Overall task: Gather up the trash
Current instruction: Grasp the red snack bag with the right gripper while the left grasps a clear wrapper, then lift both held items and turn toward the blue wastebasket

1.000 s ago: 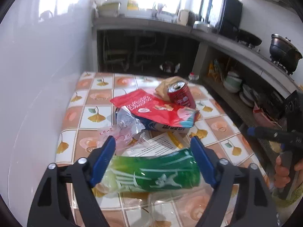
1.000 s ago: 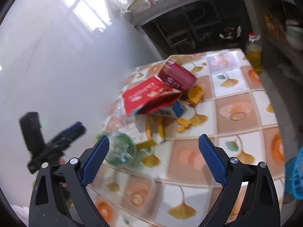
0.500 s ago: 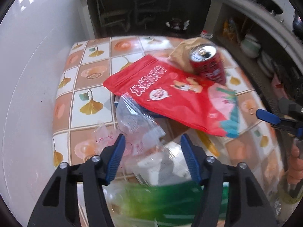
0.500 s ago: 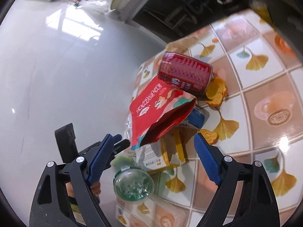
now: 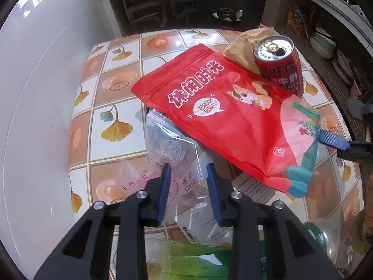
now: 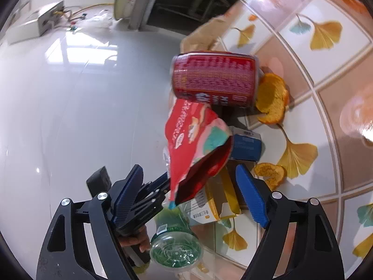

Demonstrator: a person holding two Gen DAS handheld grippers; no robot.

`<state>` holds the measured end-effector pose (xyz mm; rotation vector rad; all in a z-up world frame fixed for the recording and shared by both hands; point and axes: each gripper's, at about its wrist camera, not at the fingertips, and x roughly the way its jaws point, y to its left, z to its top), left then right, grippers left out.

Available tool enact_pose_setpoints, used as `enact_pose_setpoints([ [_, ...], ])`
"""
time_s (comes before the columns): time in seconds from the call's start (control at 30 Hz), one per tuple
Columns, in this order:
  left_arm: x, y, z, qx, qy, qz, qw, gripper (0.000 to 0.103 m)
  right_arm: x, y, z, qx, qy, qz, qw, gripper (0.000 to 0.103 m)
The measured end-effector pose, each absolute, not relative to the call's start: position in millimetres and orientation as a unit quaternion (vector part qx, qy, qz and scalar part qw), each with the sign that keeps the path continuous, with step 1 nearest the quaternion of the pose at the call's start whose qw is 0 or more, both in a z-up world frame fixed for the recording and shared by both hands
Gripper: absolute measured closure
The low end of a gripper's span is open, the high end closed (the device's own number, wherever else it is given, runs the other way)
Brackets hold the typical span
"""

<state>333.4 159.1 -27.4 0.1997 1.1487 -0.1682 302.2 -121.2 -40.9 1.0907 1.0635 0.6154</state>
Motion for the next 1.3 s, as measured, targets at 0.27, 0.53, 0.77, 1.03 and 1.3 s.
enact_pose_setpoints([
  [0.27, 320.8, 164.5, -13.0, 0.093, 0.507, -0.072, 0.854, 0.092, 305.3, -122.0, -51.2, 0.505, 0.482, 0.272, 0.662, 0.036],
  [0.53, 298.6, 166.2, 7.5, 0.105, 0.462, -0.067, 0.878, 0.095, 316.2, -114.5, -62.1, 0.536, 0.493, 0.266, 0.632, 0.047],
  [0.77, 281.8, 157.4, 18.9, 0.133, 0.429, -0.065, 0.891, 0.096, 314.8, -109.1, -75.5, 0.559, 0.5, 0.267, 0.605, 0.065],
  [1.03, 273.4, 161.1, 29.4, 0.127, 0.41, -0.063, 0.901, 0.103, 308.4, -108.9, -76.0, 0.582, 0.495, 0.29, 0.576, 0.086],
  [1.3, 259.0, 166.4, 45.6, 0.116, 0.385, -0.054, 0.914, 0.103, 296.8, -112.5, -64.1, 0.6, 0.477, 0.322, 0.556, 0.095],
])
